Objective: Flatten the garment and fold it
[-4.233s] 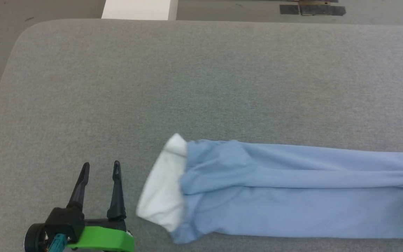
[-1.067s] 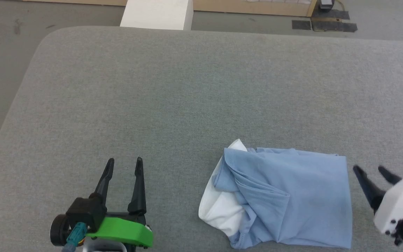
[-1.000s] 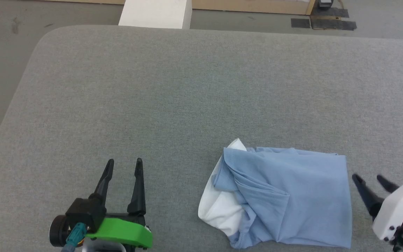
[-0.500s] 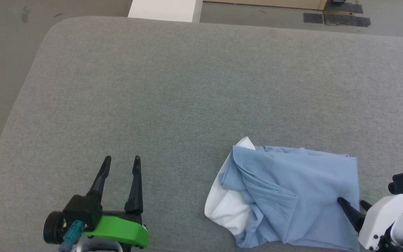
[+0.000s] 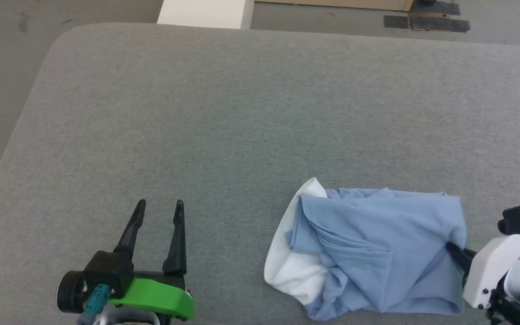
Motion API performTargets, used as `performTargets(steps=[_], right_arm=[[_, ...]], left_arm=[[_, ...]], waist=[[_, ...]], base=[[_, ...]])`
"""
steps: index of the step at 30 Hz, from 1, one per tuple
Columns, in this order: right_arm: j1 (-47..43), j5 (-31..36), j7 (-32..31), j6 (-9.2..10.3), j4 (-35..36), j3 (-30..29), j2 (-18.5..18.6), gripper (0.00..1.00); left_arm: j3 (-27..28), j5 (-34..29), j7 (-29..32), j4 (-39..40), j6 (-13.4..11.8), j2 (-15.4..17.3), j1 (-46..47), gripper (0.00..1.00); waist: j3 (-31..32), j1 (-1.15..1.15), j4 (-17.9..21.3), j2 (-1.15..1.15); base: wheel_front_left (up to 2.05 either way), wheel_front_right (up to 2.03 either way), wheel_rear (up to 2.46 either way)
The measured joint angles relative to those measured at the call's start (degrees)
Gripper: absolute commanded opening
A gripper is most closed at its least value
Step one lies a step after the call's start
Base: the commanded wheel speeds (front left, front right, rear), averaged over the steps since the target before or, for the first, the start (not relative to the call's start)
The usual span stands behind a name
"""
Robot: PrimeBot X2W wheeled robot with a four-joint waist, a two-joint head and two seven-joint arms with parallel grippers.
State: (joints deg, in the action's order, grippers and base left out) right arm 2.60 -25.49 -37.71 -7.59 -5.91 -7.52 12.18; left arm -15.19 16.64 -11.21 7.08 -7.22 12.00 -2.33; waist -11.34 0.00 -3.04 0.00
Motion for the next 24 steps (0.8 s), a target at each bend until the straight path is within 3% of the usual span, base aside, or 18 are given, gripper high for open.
performTargets(steps=[11, 24], right_arm=[[5.48, 3.48, 1.44, 0.01, 2.82, 3.46, 7.73, 0.00], [16.51, 4.38, 3.64, 0.01, -3.13, 3.58, 15.62, 0.00]], left_arm=[[0.26, 0.15, -0.19, 0.89, -0.94, 0.10, 0.10, 1.00], [1.55, -1.63, -0.47, 3.00, -3.53, 0.68, 3.19, 1.00]], waist=[[1.25, 0.00, 5.75, 0.00], [-1.33, 0.00, 14.78, 0.00]], base=[[0.00, 0.00, 0.00], [0.00, 0.00, 0.00]])
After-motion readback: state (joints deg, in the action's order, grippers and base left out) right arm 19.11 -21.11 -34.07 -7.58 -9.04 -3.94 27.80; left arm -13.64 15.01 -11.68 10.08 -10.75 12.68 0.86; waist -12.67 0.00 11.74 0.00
